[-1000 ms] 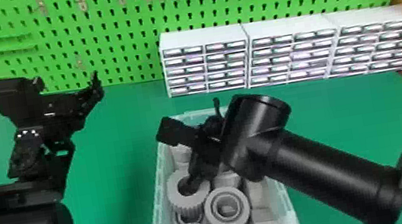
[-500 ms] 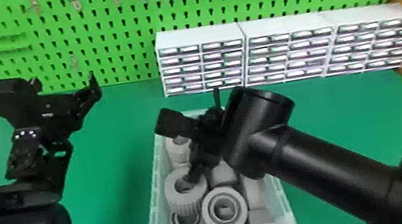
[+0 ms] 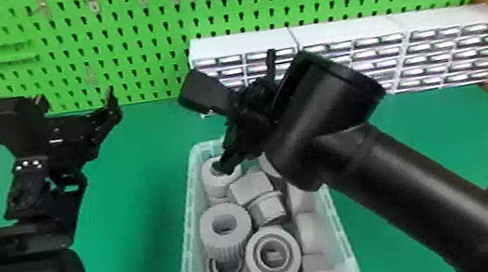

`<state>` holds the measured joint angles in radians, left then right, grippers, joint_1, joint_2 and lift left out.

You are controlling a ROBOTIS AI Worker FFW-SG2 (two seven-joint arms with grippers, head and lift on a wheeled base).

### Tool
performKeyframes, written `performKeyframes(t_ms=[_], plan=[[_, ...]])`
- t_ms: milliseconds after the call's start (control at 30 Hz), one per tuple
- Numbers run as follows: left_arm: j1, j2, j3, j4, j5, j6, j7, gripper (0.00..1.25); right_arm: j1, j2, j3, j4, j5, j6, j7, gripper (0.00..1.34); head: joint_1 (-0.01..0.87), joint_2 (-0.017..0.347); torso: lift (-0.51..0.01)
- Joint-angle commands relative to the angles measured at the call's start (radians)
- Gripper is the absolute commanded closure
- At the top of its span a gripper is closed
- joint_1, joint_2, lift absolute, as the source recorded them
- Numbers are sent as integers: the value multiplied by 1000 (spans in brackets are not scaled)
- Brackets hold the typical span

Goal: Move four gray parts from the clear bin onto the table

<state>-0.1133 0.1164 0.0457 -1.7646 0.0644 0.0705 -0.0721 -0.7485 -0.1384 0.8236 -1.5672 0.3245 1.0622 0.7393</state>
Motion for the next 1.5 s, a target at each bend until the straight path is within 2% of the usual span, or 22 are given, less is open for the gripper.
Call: performKeyframes(t_ms=[0,500,633,1000,1467], plan=[[1,0,2,-1,0,0,0,90,12,0,-20,-13,5,30,0,363,686,26,-50],[0,-1,2,-1,-2,0,0,90,-5,-7,80,115,-162,-110,0,367,686,26,-50],[0,-1,0,-1,-3,2,0,91,-19,-7,111,147,-180,-137,0,367,686,26,-50],[0,-1,-1,-1,-3,2,0,90,-61,-10,201,236,-295,-214,0,367,686,26,-50],[-5,-1,-4,-1,-3,2,5,90,-107,-21,246,311,-334,-274,0,372,686,26,-50]])
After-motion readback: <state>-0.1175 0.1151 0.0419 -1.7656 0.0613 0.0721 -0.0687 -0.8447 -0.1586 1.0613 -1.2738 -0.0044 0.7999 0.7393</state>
